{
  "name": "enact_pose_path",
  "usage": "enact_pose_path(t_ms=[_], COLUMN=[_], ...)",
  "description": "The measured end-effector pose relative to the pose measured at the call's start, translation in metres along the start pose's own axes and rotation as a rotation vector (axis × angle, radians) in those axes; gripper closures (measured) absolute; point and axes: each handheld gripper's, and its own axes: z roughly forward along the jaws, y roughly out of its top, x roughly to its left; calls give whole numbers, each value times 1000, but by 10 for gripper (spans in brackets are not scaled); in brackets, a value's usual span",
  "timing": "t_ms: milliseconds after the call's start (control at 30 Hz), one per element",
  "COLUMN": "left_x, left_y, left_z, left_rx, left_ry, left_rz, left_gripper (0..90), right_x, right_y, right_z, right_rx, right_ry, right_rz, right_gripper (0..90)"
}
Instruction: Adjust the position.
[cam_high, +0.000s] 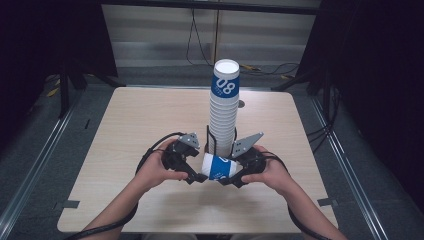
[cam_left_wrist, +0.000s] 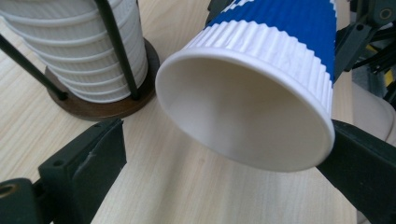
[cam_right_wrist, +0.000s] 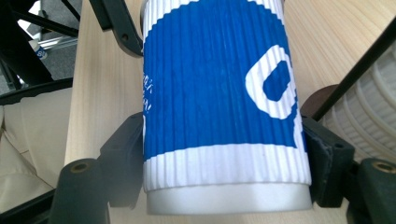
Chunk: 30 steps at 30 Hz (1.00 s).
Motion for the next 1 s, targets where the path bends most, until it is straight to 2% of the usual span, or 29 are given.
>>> enact_pose_path(t_ms=[100, 200, 233, 267, 567, 767, 867, 1000], left_x=[-1, -1, -1, 0, -1, 0, 0, 0], left_y=[0, -1, -1, -1, -3, -4, -4, -5], left_z=[1, 2, 2, 1, 1, 2, 2, 4], left_rx=[-23, -22, -36, -31, -60, -54, -41, -63], left_ry=[-10, -16, -21, -26, -32, -47, -40, -49], left_rz=[13, 10, 7, 16, -1, -2, -5, -14], left_gripper=[28, 28, 28, 29, 48, 52, 52, 52], right_x=[1, 2, 2, 2, 2, 2, 2, 2], right_y=[2, 5, 5, 6, 8, 7, 7, 7], right_z=[0, 1, 2, 2, 1, 1, 0, 0], right_rx=[-3, -4, -4, -7, -12, -24, -38, -39], right_ry=[3, 6, 6, 5, 4, 3, 5, 8], right_rz=[-9, -16, -21, -25, -32, -29, -24, -29], right_gripper=[270, 270, 270, 270, 270, 269, 269, 270])
